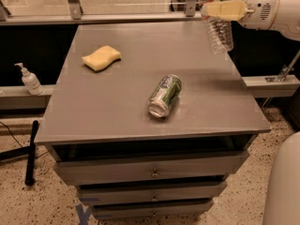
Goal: Place water bottle upright
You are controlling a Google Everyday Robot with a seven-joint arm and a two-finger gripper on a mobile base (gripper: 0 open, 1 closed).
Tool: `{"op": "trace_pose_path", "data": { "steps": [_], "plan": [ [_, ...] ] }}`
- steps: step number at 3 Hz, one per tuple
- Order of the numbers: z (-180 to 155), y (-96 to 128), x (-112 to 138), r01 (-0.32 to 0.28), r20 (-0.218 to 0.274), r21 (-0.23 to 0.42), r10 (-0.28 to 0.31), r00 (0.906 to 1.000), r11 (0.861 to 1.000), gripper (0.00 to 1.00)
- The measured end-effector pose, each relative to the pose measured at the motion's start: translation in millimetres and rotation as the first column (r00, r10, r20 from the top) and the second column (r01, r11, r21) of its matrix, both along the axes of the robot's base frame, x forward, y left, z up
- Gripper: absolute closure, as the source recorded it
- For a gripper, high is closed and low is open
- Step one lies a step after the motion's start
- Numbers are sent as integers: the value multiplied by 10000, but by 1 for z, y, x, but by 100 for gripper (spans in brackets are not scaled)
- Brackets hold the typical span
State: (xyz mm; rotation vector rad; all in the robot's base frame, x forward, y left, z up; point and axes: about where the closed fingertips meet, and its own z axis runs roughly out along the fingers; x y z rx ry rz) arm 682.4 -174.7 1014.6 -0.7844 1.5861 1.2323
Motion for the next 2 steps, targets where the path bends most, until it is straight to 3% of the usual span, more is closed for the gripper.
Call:
{"op": "trace_pose_path", "data": {
  "steps": [1, 2],
  "plan": [
    [-7, -2, 2, 99, 722, 510, -135, 9973, 9986, 100],
    [-7, 8, 6, -135, 1901, 1093, -75, 9817, 9939, 100]
  ]
}}
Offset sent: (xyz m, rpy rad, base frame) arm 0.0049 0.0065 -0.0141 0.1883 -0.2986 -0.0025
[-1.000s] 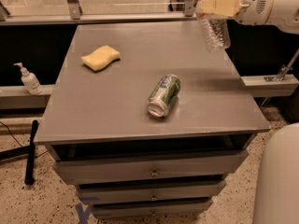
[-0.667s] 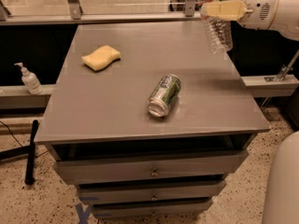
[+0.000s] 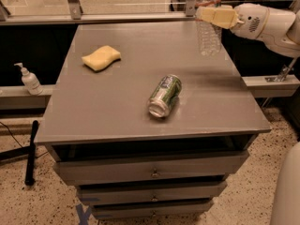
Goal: Place water bottle upright
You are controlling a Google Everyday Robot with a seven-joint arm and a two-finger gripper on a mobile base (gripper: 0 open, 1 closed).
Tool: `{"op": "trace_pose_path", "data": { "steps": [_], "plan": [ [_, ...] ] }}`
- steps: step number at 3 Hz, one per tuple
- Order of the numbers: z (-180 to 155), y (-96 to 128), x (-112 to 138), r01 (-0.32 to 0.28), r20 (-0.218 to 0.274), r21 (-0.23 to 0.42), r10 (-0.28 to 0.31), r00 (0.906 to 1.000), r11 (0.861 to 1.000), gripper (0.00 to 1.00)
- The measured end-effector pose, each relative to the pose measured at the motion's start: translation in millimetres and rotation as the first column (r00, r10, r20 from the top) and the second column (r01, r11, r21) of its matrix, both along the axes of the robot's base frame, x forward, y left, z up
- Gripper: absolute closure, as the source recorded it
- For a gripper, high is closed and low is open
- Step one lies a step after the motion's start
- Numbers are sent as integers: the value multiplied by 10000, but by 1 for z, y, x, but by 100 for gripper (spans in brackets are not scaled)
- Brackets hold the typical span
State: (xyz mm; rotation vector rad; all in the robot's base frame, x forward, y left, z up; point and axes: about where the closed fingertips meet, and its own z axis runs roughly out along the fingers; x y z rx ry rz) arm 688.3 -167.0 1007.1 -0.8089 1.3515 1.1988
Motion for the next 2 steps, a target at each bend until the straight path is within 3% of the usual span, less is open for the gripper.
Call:
{"op": "trace_pose_path", "data": {
  "steps": [1, 2],
  "plan": [
    [0, 0, 0, -2, 0, 0, 2, 10000, 10000, 100],
    [10, 3, -2, -211, 1083, 177, 190, 9939, 9996, 100]
  ]
}}
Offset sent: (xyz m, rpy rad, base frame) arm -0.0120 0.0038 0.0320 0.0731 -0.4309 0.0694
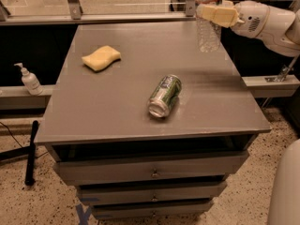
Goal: Place water bottle upright
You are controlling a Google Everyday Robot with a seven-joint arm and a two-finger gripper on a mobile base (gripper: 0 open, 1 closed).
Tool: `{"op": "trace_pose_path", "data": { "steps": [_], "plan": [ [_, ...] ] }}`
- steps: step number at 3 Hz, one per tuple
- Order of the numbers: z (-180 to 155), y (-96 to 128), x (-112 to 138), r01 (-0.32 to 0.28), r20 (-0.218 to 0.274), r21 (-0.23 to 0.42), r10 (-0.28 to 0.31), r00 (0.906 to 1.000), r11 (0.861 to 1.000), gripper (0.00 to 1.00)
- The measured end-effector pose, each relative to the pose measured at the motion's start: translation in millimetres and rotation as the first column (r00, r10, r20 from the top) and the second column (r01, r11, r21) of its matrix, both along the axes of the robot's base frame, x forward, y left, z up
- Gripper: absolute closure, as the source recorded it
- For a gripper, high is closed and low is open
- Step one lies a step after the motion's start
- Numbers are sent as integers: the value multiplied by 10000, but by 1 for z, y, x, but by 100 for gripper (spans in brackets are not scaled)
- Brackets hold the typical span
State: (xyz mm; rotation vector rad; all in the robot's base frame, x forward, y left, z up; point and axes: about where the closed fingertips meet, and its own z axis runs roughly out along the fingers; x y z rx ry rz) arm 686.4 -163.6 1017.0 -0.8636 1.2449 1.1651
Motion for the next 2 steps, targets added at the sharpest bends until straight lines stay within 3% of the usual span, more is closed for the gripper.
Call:
{"op": "trace_pose_path", "data": {
  "steps": [1, 2],
  "plan": [
    [7, 0, -3, -431, 2121, 193, 381, 9765, 9989, 100],
    [0, -11, -4, -504, 3293, 184, 415, 9433, 9986, 100]
  ]
}}
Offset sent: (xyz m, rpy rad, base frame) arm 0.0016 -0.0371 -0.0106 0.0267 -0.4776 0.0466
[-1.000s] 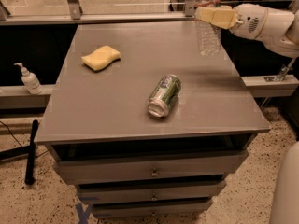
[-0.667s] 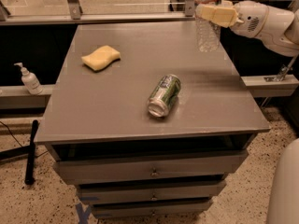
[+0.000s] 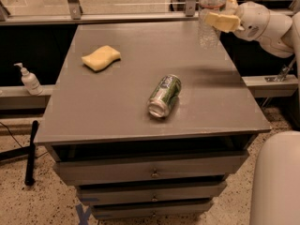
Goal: Place water bottle upright
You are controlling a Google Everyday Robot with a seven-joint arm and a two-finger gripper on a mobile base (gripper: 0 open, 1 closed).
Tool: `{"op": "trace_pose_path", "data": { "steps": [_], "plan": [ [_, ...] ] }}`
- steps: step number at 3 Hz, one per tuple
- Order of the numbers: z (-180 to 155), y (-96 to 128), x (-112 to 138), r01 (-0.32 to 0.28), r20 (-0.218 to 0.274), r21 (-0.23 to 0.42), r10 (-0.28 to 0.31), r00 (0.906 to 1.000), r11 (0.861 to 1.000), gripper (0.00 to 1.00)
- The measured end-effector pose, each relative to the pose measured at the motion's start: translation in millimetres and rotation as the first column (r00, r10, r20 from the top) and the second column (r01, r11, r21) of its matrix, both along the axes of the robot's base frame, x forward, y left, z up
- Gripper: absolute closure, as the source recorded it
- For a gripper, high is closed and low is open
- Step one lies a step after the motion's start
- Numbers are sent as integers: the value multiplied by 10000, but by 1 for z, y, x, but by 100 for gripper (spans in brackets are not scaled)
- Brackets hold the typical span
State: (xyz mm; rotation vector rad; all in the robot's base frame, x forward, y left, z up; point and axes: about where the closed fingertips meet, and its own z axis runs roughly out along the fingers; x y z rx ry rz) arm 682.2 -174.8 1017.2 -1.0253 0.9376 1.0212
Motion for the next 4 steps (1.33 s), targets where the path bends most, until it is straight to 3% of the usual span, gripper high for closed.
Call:
{"op": "trace_pose_path", "data": {
  "steps": [1, 4],
  "plan": [
    [-10, -17, 0, 306, 250, -7, -306, 9992, 9995, 100],
    [-52, -33, 0, 392, -831, 527, -348, 9959, 9978, 100]
  ]
}}
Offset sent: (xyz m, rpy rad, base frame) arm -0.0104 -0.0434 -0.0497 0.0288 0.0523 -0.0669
